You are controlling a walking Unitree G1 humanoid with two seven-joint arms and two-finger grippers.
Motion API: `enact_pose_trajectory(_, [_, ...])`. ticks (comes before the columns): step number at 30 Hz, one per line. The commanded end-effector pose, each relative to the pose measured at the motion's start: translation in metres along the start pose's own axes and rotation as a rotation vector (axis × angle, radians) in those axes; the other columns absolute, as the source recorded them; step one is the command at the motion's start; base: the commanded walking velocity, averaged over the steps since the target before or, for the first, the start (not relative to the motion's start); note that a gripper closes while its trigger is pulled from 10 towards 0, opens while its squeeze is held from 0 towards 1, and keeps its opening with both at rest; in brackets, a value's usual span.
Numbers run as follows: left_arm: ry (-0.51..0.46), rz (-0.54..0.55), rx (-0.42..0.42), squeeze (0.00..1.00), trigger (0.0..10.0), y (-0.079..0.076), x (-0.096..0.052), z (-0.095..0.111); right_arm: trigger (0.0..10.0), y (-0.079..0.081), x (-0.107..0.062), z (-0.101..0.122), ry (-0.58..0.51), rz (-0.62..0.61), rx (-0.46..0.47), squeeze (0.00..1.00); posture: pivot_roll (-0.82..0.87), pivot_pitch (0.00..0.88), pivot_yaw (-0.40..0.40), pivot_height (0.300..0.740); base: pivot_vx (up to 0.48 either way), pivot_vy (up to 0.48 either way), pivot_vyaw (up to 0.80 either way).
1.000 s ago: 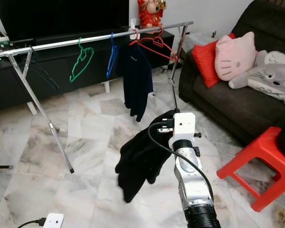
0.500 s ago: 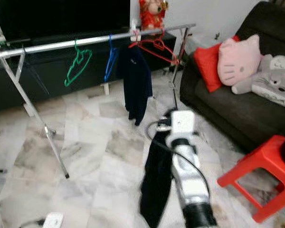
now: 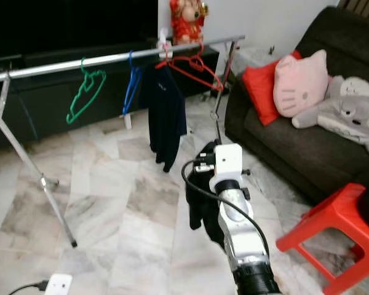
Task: Hang hanger
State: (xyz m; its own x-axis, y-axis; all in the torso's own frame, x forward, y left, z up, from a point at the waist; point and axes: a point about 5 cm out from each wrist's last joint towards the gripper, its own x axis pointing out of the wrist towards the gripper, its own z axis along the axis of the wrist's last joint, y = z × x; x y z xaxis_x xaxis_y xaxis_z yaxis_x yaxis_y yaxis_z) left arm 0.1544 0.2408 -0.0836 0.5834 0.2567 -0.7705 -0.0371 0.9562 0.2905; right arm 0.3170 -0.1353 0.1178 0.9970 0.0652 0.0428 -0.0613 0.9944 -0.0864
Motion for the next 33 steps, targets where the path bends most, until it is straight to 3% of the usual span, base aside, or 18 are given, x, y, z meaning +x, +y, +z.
enact_pose_trajectory(1, [-0.045,0.015,-0.002,0.0,10.0,0.021,0.001,0.006,10.0,-0.01,0.001,0.008,-0.039,-0.029,0.004,0.0,-0.01,0.0,-0.069,0.74,0.285,0.0,0.0])
enact_pose_trajectory(3, [-0.132,0.023,-0.006,0.0,10.0,0.032,0.002,0.023,10.0,-0.01,0.001,0.008,-0.04,-0.028,0.006,0.0,-0.01,0.0,-0.069,0.74,0.291,0.0,0.0])
enact_pose_trajectory(5, [-0.167,0.022,-0.004,0.0,10.0,0.032,0.003,0.029,10.0,-0.009,0.001,0.008,-0.041,-0.027,0.006,0.0,-0.01,0.0,-0.068,0.74,0.292,0.0,0.0])
enact_pose_trajectory(6, [-0.247,0.013,0.013,0.0,10.0,0.031,0.003,0.043,10.0,-0.009,0.001,0.009,-0.044,-0.024,0.009,0.0,-0.01,0.0,-0.068,0.74,0.296,0.0,0.0])
enact_pose_trajectory(11, [-0.352,-0.03,0.035,0.0,10.0,0.025,0.0,0.054,10.0,-0.01,0.0,0.01,-0.051,-0.018,-0.003,0.0,0.0,0.0,-0.071,0.74,0.302,0.0,0.0])
enact_pose_trajectory(18, [-0.288,-0.063,0.03,0.0,10.0,0.018,-0.002,0.037,10.0,-0.007,0.0,0.008,-0.043,-0.013,0.002,0.0,0.0,0.0,-0.076,0.74,0.305,0.0,0.0])
enact_pose_trajectory(23, [-0.245,-0.081,0.023,0.0,10.0,0.012,-0.003,0.025,10.0,-0.014,-0.003,0.001,-0.019,-0.04,0.008,0.0,-0.01,0.0,-0.077,0.74,0.305,0.0,0.0])
enact_pose_trajectory(27, [-0.216,-0.084,0.016,0.0,10.0,0.01,-0.003,0.021,10.0,-0.025,-0.008,-0.007,0.0,-0.071,0.007,0.0,-0.01,0.0,-0.078,0.74,0.305,0.0,0.0])
enact_pose_trajectory(29, [-0.205,-0.082,0.007,0.0,10.0,0.01,-0.002,0.019,10.0,-0.039,-0.011,-0.015,0.02,-0.113,-0.009,0.0,-0.01,0.0,-0.078,0.74,0.308,0.0,0.0])
enact_pose_trajectory(33, [-0.203,-0.085,0.008,0.0,10.0,0.009,-0.002,0.02,10.0,-0.045,-0.014,-0.019,0.025,-0.132,-0.01,0.0,-0.02,0.0,-0.077,0.74,0.31,0.0,0.0])
